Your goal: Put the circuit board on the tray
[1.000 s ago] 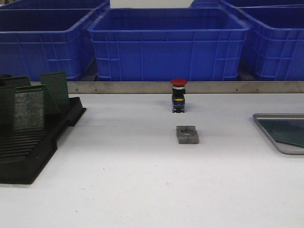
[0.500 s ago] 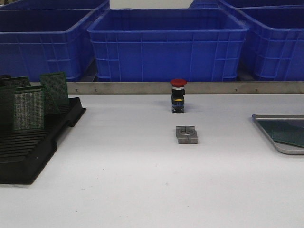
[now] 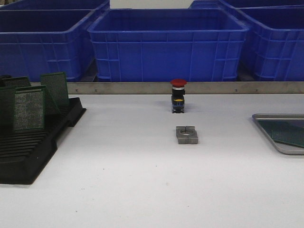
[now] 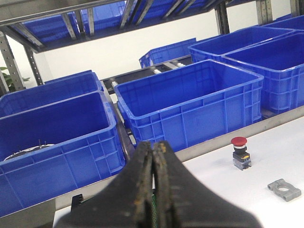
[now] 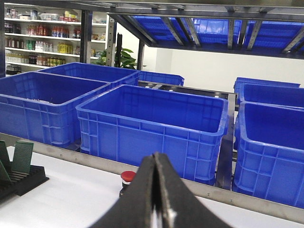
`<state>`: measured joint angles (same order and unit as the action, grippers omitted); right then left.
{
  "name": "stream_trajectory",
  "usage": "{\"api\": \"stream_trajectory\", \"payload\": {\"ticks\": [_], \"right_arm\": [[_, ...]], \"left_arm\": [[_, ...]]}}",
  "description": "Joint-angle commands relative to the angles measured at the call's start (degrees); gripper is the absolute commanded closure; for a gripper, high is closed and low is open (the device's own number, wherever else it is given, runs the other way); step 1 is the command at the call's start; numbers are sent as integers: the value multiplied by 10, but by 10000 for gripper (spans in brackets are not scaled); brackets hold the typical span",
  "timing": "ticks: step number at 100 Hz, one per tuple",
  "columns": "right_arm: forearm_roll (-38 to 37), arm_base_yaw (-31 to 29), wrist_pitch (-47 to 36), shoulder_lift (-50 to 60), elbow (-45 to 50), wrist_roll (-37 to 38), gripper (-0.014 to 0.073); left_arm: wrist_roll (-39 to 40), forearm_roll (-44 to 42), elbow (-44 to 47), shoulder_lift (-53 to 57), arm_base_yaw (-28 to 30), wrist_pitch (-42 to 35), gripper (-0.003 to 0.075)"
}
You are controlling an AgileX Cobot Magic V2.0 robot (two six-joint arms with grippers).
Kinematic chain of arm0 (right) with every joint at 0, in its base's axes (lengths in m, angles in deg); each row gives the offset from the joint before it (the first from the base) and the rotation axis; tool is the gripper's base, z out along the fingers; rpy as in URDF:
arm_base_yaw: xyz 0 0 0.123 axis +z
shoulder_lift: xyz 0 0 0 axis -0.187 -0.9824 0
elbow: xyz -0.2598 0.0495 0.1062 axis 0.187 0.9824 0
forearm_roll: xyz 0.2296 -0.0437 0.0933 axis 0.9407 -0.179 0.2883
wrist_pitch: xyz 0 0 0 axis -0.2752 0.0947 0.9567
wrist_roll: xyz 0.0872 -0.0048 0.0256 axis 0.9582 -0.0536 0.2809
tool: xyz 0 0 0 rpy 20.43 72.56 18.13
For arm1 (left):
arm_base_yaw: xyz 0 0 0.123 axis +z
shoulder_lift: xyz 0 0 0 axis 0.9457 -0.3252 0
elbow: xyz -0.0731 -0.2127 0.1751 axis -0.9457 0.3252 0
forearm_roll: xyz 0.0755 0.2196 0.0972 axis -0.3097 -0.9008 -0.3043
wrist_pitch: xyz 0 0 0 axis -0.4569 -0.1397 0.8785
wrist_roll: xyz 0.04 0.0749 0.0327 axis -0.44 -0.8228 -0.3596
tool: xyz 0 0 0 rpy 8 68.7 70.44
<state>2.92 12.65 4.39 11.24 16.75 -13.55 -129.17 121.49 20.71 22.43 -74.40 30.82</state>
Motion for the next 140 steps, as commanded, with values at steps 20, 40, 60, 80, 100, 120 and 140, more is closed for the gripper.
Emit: {"api": "stream_trajectory", "payload": {"ticks": [20,40,60,80,100,120,140], "right_arm": [[22,1,25,-5,-14,-6,706],[30,1,31,-5,-14,-6,706],[30,1,31,-5,-14,-6,706],[30,1,31,-5,-14,-6,706],[30,1,31,-5,-14,-6,706],[30,1,31,-5,-14,-6,706],[30,1,31,-5,-14,-6,706]], "left_arm": [[0,21,-2,3,3,-27,741],[0,21,-2,3,3,-27,741],[0,21,-2,3,3,-27,741],[0,25,4,3,3,-28,741],[36,11,36,3,3,-93,741],[506,-374,72,6,-8,-110,741],[526,-448,166,49,-17,-244,741]]}}
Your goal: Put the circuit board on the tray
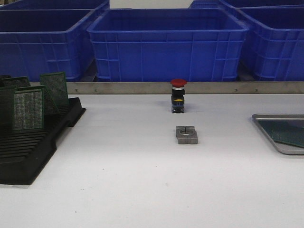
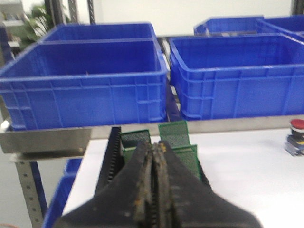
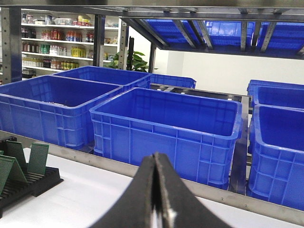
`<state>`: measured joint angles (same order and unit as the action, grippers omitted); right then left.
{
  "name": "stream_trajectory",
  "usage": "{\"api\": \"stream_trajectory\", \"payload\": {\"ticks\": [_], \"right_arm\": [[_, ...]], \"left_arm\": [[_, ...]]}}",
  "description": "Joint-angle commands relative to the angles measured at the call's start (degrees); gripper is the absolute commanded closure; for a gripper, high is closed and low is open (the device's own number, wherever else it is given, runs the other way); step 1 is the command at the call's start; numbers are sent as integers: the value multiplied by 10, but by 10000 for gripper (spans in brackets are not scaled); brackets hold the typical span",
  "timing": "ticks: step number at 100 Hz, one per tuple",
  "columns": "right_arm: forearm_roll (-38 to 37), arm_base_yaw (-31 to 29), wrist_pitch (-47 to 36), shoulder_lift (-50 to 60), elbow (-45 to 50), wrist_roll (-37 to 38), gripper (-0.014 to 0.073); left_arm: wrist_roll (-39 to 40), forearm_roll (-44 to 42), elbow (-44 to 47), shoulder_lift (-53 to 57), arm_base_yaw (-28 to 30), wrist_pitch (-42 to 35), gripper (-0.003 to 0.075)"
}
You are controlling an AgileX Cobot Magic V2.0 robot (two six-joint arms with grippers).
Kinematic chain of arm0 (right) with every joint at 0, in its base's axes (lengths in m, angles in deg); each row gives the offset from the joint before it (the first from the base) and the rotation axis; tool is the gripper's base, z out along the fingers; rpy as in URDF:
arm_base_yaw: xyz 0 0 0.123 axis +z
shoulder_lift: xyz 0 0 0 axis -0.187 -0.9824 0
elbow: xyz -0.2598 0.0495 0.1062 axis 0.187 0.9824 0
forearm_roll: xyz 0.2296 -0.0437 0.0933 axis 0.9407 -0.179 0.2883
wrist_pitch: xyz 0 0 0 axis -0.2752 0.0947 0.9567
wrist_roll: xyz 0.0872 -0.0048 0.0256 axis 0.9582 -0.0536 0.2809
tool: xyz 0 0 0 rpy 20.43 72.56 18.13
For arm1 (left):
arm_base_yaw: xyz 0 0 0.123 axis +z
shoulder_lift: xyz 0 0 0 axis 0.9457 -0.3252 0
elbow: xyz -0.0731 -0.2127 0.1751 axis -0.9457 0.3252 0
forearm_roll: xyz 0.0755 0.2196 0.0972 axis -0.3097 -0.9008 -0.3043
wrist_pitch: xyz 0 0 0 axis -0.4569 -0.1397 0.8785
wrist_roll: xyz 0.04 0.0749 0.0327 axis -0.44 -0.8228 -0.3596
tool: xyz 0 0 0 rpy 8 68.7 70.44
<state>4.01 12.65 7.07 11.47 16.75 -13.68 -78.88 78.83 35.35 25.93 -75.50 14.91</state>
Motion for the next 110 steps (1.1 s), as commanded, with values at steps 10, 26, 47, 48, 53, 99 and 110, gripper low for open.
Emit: {"api": "stream_trajectory", "payload": {"ticks": [10,26,47,48,53,99,110], "right_arm": [[19,1,4,-7,-14,-5,706],[19,1,6,-9,-13,-5,706],[19,1,6,-9,-11,-5,706],[19,1,6,-9,-11,-5,706],[19,1,6,-9,-11,-5,706],[19,1,9,-9,-11,-5,706],[19,1,9,-9,-11,-5,706]], "left_arm": [[43,-20,80,48,8,-93,741],[117,-68,103,63,39,-46,741],[117,-76,103,63,39,-37,741],[117,-77,103,63,39,-36,741],[117,-77,103,63,39,-34,741],[117,-80,102,63,38,-35,741],[117,-80,102,63,38,-35,741]]}}
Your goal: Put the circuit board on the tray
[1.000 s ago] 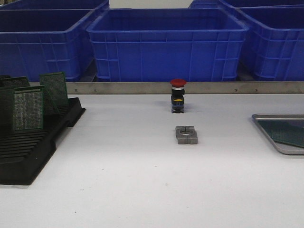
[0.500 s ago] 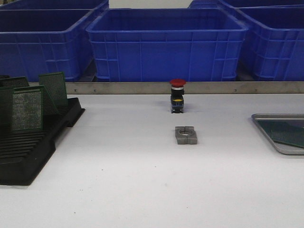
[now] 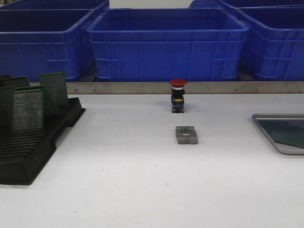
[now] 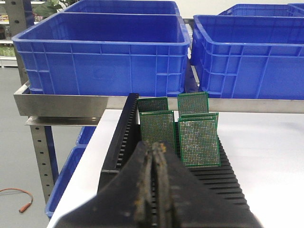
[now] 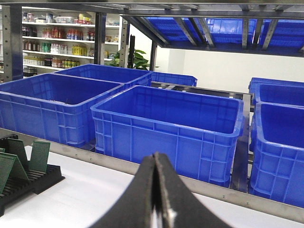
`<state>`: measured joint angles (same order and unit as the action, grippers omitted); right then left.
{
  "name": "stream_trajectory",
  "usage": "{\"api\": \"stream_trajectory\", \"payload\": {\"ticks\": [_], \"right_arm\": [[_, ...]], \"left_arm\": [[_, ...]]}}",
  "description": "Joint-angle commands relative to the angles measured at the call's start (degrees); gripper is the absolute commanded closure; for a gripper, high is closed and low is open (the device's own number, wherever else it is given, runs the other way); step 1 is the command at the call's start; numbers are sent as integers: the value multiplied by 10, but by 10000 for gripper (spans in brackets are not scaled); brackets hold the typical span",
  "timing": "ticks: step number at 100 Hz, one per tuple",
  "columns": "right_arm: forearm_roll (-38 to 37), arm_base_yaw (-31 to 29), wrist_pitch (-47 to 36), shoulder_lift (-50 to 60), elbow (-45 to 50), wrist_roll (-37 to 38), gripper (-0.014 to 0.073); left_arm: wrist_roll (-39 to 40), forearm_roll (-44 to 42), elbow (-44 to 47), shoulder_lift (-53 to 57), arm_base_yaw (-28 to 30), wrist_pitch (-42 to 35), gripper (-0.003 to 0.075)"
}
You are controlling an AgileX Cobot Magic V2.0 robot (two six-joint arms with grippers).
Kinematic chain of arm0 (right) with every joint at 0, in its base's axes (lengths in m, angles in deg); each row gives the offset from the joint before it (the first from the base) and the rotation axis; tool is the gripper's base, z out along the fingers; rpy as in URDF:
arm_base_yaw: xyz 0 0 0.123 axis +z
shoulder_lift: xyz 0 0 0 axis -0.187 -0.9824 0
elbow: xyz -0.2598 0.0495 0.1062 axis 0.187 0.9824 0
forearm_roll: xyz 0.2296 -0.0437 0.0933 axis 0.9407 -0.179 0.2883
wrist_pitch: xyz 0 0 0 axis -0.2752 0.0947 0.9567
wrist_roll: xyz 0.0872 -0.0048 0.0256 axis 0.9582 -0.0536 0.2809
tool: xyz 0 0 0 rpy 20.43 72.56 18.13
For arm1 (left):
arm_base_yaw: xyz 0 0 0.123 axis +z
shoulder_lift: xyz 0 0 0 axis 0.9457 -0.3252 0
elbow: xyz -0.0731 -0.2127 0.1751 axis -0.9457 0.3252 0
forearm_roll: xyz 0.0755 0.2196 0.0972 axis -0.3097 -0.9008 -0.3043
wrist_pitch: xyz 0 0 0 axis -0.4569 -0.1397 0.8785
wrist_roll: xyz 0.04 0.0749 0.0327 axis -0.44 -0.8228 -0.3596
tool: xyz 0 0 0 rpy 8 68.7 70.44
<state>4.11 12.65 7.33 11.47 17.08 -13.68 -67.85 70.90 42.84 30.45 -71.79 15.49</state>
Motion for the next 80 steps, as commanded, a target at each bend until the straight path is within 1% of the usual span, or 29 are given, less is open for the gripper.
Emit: {"api": "stream_trajectory", "payload": {"ticks": [1,38,59,80], "right_arm": [[18,1,6,-9,-14,-5,706],[18,1,6,-9,-14,-5,706],[19,1,-17,-9,-14,-6,706],[23,1,-59,-9,-14,-6,706]], "left_arm": [[7,-1,27,18,0,-41,741],[7,0,27,18,0,-41,741],[7,0,27,18,0,-41,741],[7,0,27,18,0,-41,741]]}}
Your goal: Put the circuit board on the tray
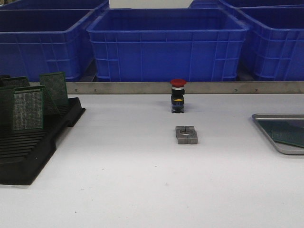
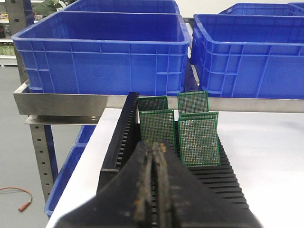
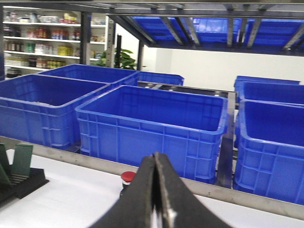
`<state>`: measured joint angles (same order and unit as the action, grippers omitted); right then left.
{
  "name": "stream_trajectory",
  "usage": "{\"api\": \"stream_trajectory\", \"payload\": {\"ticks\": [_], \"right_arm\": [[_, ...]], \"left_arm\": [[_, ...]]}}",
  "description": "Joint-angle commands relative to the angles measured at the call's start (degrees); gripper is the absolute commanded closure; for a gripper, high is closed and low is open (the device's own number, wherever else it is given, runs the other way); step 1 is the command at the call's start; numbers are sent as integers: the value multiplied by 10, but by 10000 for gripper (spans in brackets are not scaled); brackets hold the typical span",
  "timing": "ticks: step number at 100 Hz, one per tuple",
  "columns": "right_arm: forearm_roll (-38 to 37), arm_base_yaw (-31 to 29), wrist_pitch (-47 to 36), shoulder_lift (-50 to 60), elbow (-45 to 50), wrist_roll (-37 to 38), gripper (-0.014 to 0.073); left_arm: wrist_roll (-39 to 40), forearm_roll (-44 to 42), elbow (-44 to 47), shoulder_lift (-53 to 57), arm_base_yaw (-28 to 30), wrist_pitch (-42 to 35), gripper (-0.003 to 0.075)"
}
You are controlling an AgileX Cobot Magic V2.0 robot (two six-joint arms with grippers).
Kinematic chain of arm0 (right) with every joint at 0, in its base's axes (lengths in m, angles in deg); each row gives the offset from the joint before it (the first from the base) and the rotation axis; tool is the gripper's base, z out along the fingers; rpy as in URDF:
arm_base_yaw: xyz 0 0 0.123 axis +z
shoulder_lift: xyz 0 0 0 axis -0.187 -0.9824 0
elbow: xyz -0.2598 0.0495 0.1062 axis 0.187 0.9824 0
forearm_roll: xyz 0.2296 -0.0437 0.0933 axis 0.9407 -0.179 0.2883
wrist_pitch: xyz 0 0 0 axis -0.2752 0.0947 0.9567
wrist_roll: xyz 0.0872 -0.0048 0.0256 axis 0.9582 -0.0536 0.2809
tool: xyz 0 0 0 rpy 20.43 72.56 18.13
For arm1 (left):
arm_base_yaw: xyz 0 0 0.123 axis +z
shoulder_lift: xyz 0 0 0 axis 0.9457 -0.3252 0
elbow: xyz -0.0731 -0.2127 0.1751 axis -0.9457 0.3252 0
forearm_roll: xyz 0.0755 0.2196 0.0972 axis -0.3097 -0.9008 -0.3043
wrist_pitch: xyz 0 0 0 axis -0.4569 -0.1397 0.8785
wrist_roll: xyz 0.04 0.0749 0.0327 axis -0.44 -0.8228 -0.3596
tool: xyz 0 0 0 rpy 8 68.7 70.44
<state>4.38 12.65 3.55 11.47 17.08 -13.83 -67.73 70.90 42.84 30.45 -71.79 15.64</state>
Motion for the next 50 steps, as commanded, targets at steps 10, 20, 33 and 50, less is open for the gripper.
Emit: {"api": "stream_trajectory", "payload": {"ticks": [10,20,33,50], "right_arm": [[16,0,-44,-9,-14,10,706],[-110,-10,-51,-9,-14,125,706],[-414,-21,-45,-9,-13,422,706],[-793,-21,-43,-8,17,778,706]], "left_arm": [[5,0,27,18,0,-43,741],[5,0,27,18,0,-43,741],[5,0,27,18,0,-43,741],[5,0,27,18,0,-43,741]]}}
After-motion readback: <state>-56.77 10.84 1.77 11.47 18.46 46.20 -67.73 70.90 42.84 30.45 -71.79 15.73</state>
